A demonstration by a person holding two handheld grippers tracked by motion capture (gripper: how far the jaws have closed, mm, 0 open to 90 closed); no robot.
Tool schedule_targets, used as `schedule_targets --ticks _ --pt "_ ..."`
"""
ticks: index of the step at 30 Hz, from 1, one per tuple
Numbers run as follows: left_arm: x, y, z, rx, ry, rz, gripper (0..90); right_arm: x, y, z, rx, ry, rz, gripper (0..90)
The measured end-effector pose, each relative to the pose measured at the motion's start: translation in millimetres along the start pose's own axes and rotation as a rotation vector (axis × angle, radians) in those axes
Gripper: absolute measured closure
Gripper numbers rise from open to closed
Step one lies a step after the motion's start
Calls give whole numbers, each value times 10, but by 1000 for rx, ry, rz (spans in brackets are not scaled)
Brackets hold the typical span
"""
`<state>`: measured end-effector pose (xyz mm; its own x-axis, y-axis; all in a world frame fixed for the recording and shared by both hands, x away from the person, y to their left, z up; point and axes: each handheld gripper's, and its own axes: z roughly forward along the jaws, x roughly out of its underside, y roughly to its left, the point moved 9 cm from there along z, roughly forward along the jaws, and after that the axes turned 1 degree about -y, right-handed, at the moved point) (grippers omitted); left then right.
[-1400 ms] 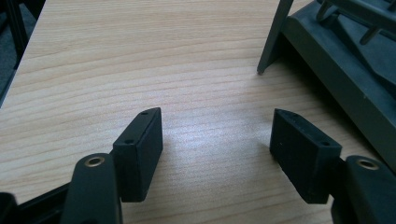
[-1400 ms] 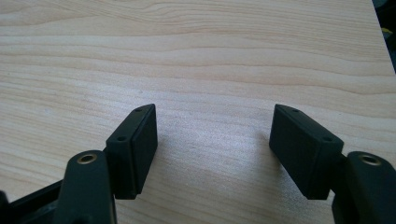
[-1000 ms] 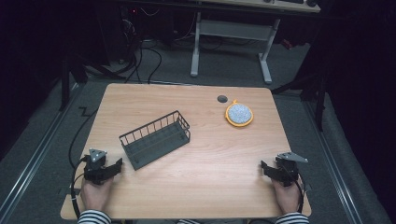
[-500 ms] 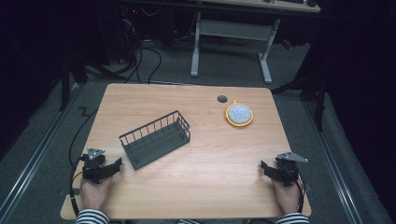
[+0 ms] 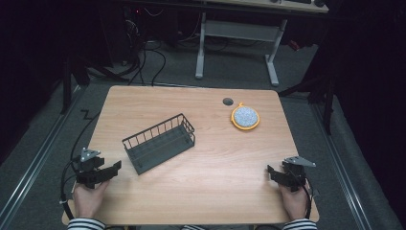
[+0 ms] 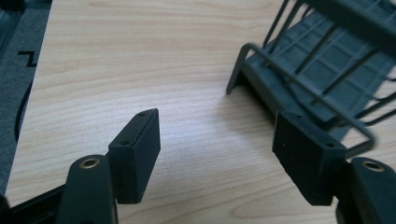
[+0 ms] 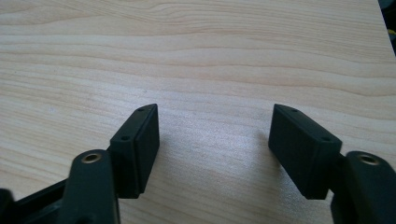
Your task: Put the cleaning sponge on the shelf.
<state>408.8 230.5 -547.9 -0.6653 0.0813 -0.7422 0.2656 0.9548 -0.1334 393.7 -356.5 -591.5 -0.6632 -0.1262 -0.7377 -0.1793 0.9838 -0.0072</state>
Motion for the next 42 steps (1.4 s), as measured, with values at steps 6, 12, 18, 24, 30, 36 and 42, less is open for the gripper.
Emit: schedule_targets --ticks 6,12,18,24,30,36,42 --pt "-142 -75 -150 32 -7 8 353 -1 4 -1 -2 -2 -6 349" --pt "-324 -163 -280 76 -43 -11 375 0 5 0 0 -1 -8 344" --pt "-527 -287 -284 88 -40 18 390 -1 5 0 0 -1 -8 343" --pt "-635 -314 -212 82 -18 25 417 0 7 0 -1 -1 -9 339" --pt "-739 -284 -95 69 9 24 455 1 9 0 -1 1 -11 336" --pt "-769 -248 53 50 52 35 484 -1 11 2 -3 -2 -11 334" --pt "-751 -236 161 38 79 41 520 -1 11 2 -3 -2 -11 333"
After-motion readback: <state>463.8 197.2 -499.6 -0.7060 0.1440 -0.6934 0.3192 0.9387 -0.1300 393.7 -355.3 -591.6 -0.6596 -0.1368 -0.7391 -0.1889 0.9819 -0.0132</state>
